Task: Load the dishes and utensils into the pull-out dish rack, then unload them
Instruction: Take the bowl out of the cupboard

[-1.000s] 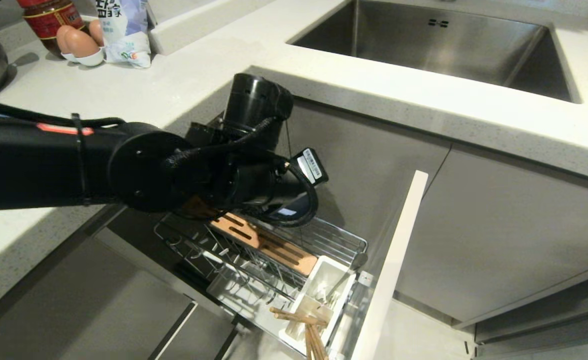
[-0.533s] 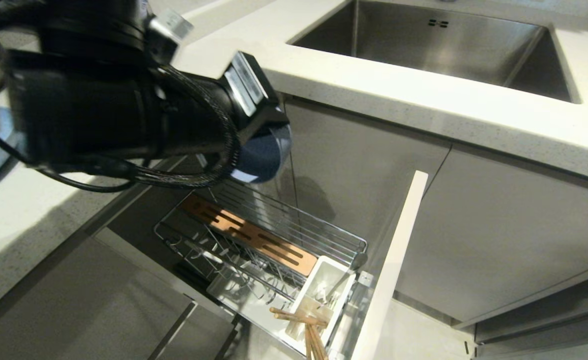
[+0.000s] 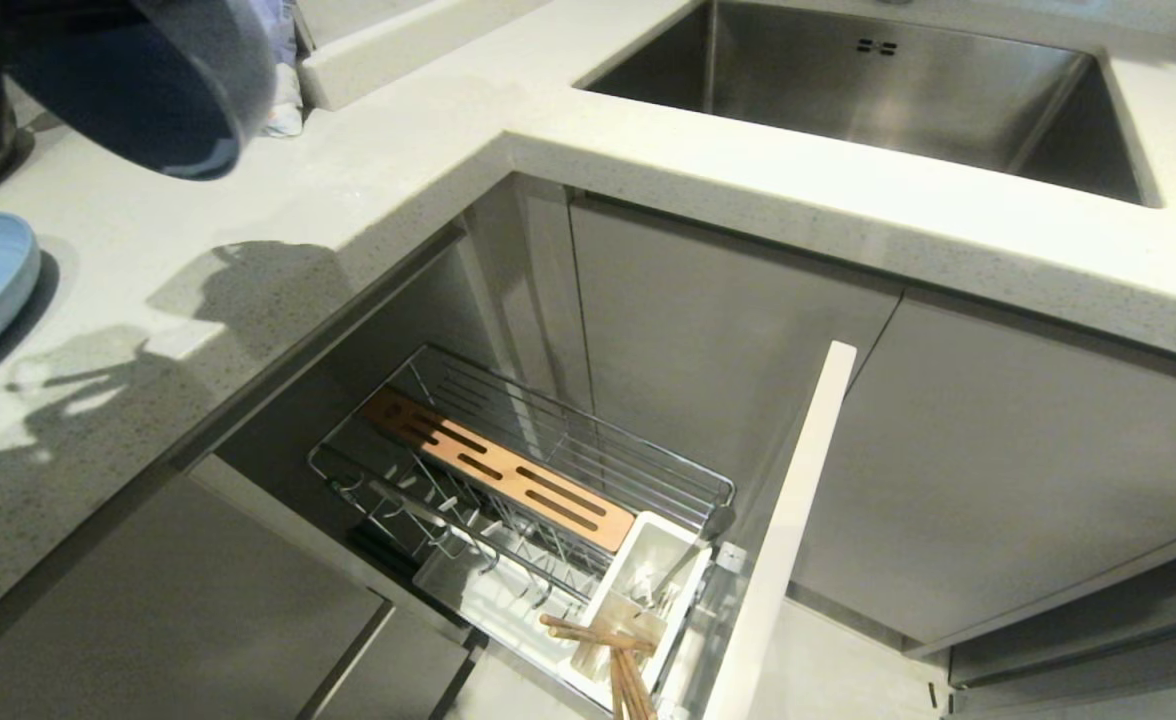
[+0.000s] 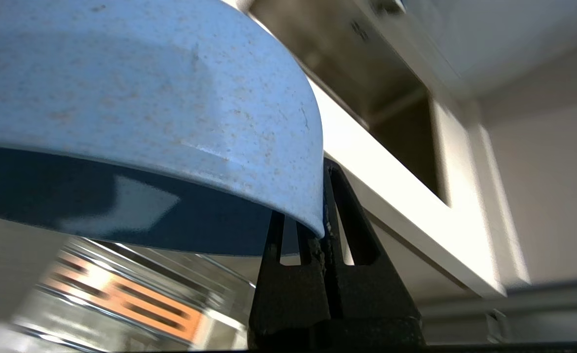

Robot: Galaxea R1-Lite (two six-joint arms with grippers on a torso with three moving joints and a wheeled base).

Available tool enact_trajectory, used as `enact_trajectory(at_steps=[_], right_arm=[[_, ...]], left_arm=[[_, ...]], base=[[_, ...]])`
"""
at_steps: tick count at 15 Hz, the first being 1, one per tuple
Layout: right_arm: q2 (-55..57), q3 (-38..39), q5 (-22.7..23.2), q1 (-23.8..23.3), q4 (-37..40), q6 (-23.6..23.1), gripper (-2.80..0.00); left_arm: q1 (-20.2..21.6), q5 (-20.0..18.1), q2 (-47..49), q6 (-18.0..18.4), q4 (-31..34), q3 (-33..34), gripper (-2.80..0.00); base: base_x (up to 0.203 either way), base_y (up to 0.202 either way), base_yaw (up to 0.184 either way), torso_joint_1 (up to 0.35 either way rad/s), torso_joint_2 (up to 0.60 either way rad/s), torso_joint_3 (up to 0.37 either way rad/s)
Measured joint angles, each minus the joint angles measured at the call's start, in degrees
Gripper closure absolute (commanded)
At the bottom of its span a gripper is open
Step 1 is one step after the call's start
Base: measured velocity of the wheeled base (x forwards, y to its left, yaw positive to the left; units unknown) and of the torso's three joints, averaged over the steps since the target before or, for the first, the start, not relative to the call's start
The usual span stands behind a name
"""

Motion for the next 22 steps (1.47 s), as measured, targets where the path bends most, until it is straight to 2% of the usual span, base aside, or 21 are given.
enact_trajectory(at_steps=[2,7,11,13,16,18,20,22], right_arm=[[0.0,0.0,0.0,0.0,0.0,0.0,0.0],[0.0,0.0,0.0,0.0,0.0,0.0,0.0],[0.0,0.0,0.0,0.0,0.0,0.0,0.0],[0.0,0.0,0.0,0.0,0.0,0.0,0.0],[0.0,0.0,0.0,0.0,0.0,0.0,0.0],[0.0,0.0,0.0,0.0,0.0,0.0,0.0],[0.0,0.0,0.0,0.0,0.0,0.0,0.0],[0.0,0.0,0.0,0.0,0.0,0.0,0.0]], left_arm=[[5.9,-1.5,-2.2,4.3,0.4,-0.1,0.0],[27.0,-10.0,-6.8,14.3,7.6,-1.6,0.0],[43.4,-15.7,-8.2,16.7,17.8,-6.7,0.0],[49.8,-18.6,-8.5,17.9,27.4,-10.7,0.0],[55.3,-19.1,-7.6,20.3,41.3,-14.8,0.0],[56.3,-16.4,-5.8,22.3,48.9,-17.2,0.0],[56.5,-12.1,-2.9,22.9,54.9,-20.2,0.0],[56.6,-10.5,-0.5,22.9,57.3,-22.2,0.0]], base=[[0.0,0.0,0.0,0.0,0.0,0.0],[0.0,0.0,0.0,0.0,0.0,0.0],[0.0,0.0,0.0,0.0,0.0,0.0],[0.0,0.0,0.0,0.0,0.0,0.0],[0.0,0.0,0.0,0.0,0.0,0.0],[0.0,0.0,0.0,0.0,0.0,0.0],[0.0,0.0,0.0,0.0,0.0,0.0],[0.0,0.0,0.0,0.0,0.0,0.0]])
